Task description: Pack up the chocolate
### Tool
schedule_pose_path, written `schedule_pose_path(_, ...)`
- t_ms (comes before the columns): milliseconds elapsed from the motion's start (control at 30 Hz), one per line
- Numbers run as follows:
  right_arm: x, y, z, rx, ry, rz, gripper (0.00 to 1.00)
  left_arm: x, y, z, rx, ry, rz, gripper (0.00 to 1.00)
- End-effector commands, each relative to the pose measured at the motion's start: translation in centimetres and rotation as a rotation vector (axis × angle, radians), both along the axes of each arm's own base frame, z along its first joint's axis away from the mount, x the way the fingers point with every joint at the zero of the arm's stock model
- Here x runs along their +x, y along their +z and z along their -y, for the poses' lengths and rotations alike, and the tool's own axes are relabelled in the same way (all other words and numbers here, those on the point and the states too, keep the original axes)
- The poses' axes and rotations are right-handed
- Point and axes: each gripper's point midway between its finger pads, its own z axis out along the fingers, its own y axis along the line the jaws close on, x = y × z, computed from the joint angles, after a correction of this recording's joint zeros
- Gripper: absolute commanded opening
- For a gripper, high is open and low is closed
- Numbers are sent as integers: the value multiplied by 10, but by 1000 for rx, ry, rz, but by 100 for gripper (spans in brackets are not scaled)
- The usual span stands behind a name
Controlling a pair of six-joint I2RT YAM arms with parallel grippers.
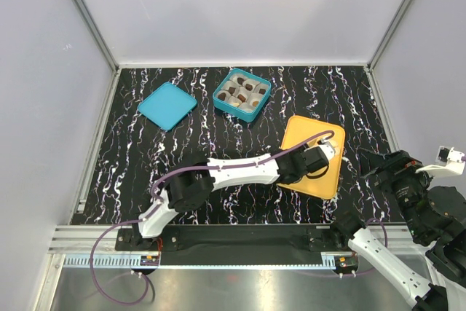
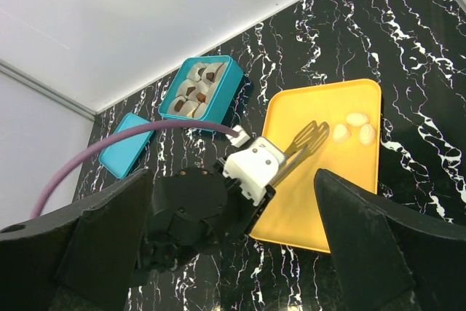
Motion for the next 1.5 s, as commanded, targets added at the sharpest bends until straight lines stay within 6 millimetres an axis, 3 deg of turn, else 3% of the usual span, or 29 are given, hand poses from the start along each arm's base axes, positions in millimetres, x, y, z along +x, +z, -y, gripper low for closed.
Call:
schedule_pose_path(0, -2, 6, 3, 22, -9, 16, 100, 8, 54, -7, -90, 57, 83, 39)
schedule_pose_path(133, -2, 6, 2, 23, -3, 15, 100, 7, 64, -8, -111, 59, 80, 40)
schedule_pose_path(400, -3, 7, 2, 30, -3, 21, 100, 3, 81, 16, -192, 3, 50, 48)
schedule_pose_path(633, -3, 5, 5, 24, -16, 20, 100, 1, 70, 34, -195, -25, 15, 47)
schedule_pose_path(867, -3, 3, 7, 15, -25, 19, 100, -1, 74, 39, -219, -41, 5, 47)
schedule_pose_path(1467, -3, 3, 8, 14, -28, 20, 100, 6, 40, 53, -176, -44, 12, 47)
